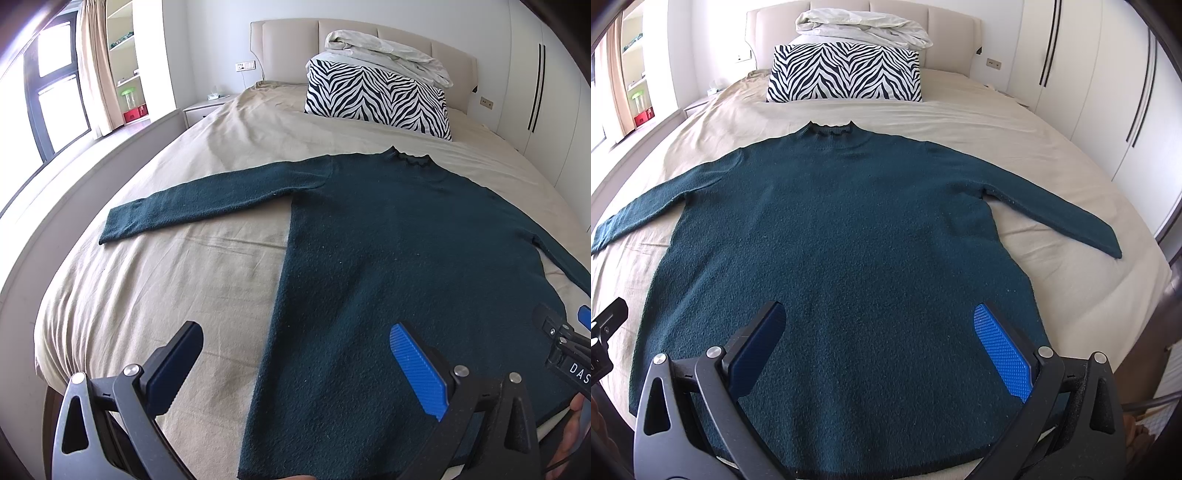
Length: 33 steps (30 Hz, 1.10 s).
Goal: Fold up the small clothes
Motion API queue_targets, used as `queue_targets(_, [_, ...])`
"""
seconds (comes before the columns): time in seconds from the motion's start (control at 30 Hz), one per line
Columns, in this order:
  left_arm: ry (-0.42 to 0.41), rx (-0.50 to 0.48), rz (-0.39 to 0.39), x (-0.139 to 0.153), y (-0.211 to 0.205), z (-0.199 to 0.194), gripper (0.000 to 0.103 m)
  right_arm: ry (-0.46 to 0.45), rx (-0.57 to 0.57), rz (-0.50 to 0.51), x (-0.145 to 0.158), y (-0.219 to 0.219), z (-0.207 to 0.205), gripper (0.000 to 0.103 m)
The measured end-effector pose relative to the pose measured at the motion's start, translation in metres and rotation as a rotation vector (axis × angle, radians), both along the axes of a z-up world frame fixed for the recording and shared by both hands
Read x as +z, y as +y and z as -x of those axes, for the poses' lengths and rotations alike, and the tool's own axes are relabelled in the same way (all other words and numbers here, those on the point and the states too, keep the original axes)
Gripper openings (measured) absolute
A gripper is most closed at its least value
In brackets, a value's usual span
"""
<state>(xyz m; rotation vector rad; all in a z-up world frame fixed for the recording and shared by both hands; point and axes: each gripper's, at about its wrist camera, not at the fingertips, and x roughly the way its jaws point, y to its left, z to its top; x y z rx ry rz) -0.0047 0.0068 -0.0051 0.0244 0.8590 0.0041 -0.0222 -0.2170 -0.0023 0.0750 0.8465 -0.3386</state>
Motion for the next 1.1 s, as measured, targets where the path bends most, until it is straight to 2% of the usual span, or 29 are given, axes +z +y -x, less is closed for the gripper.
queue_targets(1.1, [0.005,-0.004,0.0,-0.0061,-0.0019,0.0064,0.103,0.005,0.001,0.002,-0.0021,0.0006,0.0003,0.103])
